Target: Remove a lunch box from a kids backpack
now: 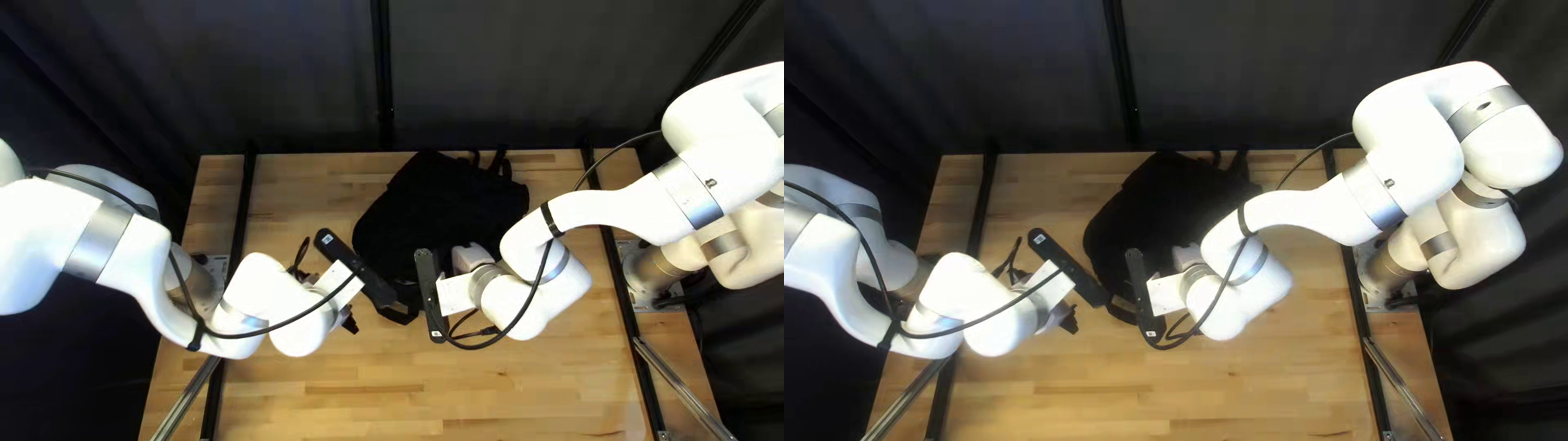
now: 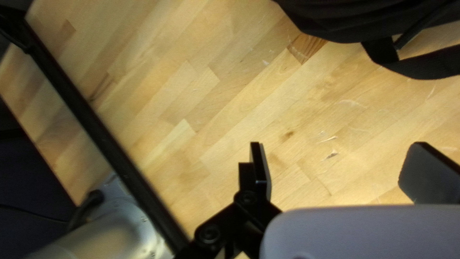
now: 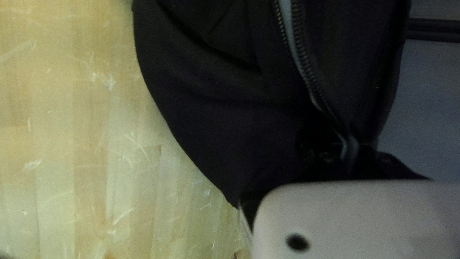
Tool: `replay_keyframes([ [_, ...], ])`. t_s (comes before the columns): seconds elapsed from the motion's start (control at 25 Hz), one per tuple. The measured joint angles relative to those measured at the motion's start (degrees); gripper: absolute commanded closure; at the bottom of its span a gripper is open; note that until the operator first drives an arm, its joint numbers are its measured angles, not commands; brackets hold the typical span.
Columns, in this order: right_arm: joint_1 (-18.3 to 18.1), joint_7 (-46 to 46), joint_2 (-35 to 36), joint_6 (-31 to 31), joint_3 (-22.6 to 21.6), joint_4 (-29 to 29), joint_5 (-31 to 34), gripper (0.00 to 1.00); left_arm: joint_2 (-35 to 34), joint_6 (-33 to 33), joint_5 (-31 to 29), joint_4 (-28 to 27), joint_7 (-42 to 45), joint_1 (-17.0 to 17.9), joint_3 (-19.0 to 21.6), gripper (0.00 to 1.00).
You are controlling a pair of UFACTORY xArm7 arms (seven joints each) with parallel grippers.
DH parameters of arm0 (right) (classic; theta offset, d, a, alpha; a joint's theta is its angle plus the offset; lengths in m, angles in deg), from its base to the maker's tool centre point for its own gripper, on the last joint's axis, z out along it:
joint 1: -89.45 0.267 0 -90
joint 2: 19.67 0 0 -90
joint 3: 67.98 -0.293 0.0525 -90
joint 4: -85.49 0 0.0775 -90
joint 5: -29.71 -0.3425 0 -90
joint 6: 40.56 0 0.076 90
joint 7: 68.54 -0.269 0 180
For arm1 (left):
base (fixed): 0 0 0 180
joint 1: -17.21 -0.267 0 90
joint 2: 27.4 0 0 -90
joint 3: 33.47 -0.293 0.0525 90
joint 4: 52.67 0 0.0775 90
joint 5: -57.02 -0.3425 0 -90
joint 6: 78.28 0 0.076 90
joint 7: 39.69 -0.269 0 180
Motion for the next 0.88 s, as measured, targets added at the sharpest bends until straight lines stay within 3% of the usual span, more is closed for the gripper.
replay_keyframes([
  [0.16,0.2,-0.5,0.1,0.0,-0.1,0.1,0.3,1.00,-3.8,-2.4,-0.4,3.0,1.5,1.4,0.2,0.00],
  [0.6,-0.6,-2.6,0.4,-3.5,0.8,-1.0,3.1,1.00,-4.2,-2.8,-0.4,3.4,1.5,1.5,0.0,0.00],
  [0.76,-0.8,-2.9,-0.4,-4.5,0.9,-2.0,3.7,1.00,-2.4,-10.1,-3.1,4.9,3.0,-0.6,0.1,0.00],
  [0.88,-0.9,-2.9,-0.8,-5.1,1.0,-2.6,3.8,1.00,-0.8,-16.4,-8.3,6.9,7.4,-2.9,2.7,0.00],
])
